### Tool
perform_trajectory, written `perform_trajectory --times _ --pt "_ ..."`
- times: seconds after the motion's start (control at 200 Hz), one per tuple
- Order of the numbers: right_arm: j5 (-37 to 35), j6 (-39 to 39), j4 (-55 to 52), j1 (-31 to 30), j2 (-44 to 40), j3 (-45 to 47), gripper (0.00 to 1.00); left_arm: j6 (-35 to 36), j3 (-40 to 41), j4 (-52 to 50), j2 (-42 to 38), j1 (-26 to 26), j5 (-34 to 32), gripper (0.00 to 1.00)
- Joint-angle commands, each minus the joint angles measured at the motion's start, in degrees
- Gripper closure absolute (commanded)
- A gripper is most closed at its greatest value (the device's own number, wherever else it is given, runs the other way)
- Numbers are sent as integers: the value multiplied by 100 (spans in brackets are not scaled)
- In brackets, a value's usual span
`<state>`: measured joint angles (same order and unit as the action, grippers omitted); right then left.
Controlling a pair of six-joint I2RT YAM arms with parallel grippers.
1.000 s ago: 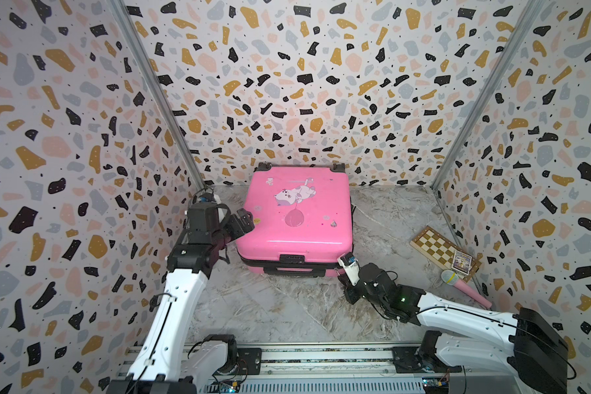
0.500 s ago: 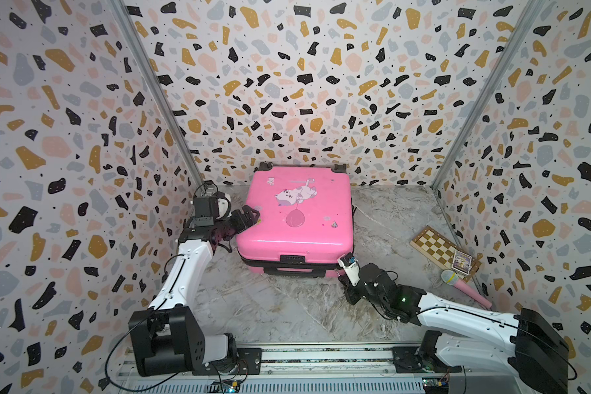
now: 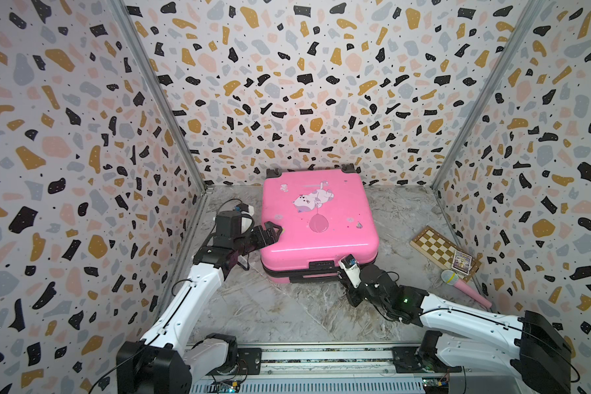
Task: Open the suitcase zippers
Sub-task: Adjust the suitcase at the center of the board.
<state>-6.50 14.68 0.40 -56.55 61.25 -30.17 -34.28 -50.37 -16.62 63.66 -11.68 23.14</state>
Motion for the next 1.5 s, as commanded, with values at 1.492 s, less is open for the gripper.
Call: perform_trajectory --times 1.492 --pt "112 -79 667 -730 -904 294 100 -1372 396 2163 764 -3353 -199 5"
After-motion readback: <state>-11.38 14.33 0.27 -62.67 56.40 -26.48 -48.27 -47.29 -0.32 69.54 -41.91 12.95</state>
